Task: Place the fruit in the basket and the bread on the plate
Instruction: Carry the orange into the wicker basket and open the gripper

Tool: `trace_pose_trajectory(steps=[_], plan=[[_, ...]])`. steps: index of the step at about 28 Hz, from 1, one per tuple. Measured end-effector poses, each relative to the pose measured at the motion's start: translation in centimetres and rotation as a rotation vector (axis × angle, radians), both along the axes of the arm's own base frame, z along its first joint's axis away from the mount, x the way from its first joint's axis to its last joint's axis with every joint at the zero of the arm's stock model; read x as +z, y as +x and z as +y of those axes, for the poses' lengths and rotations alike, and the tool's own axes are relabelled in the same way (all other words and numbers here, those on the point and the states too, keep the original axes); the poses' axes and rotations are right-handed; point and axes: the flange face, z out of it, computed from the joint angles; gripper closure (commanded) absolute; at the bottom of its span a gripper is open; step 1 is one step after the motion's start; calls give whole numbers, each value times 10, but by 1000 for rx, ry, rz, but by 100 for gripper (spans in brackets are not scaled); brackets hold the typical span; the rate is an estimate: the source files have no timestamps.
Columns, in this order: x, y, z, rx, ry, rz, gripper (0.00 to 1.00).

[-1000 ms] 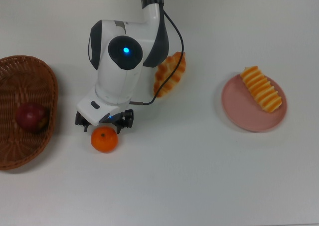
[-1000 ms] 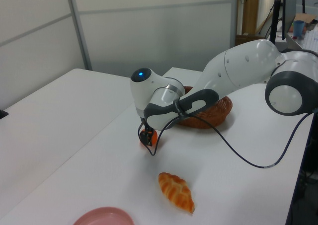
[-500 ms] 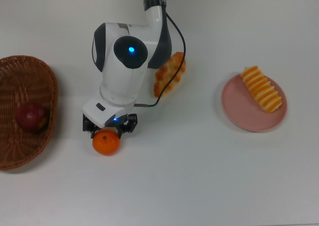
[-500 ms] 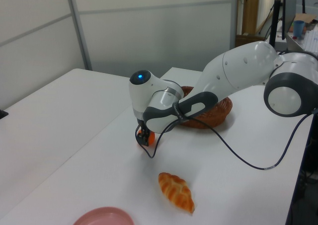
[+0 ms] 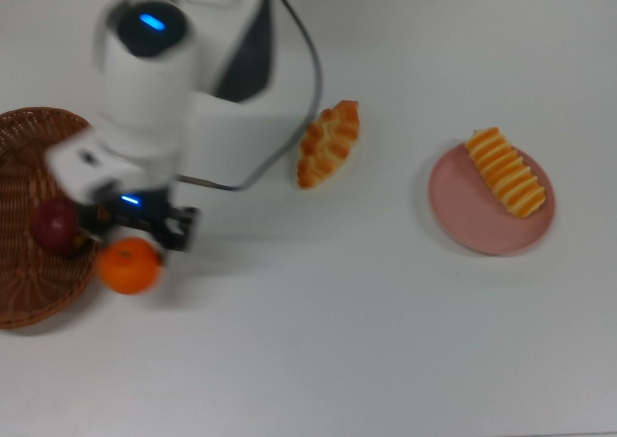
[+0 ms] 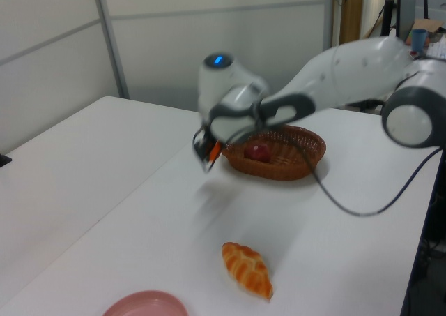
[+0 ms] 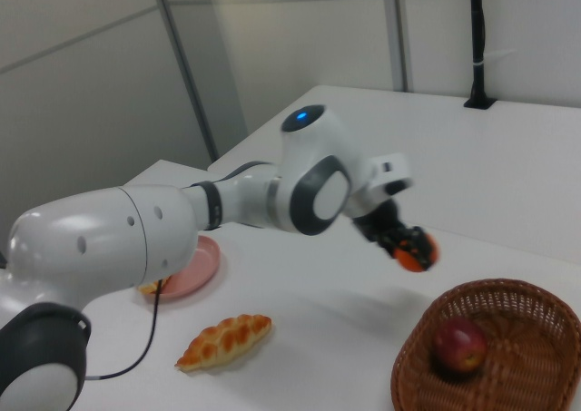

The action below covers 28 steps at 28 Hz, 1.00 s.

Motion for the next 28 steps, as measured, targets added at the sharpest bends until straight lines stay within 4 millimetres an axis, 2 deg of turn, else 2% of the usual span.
trace_pose_trajectory(steps=[4,5,9,12,14,17,19,20,21,22,23,28], plan=[[21,-14,-66,-92,-1,-28,100],[22,-20,-87,-120,-2,-29,100],[8,-34,-138,-186,-6,-6,100],[-10,-42,-160,-203,-27,30,100],[-30,-46,-170,-205,-44,67,99],[-50,-49,-177,-207,-54,99,91],[-58,-52,-185,-211,-64,113,80],[-59,-53,-188,-214,-66,115,67],[-59,-54,-192,-218,-68,116,44],[-59,-56,-195,-222,-69,116,14],[-58,-57,-198,-227,-69,115,0],[-53,-60,-209,-242,-72,106,0]])
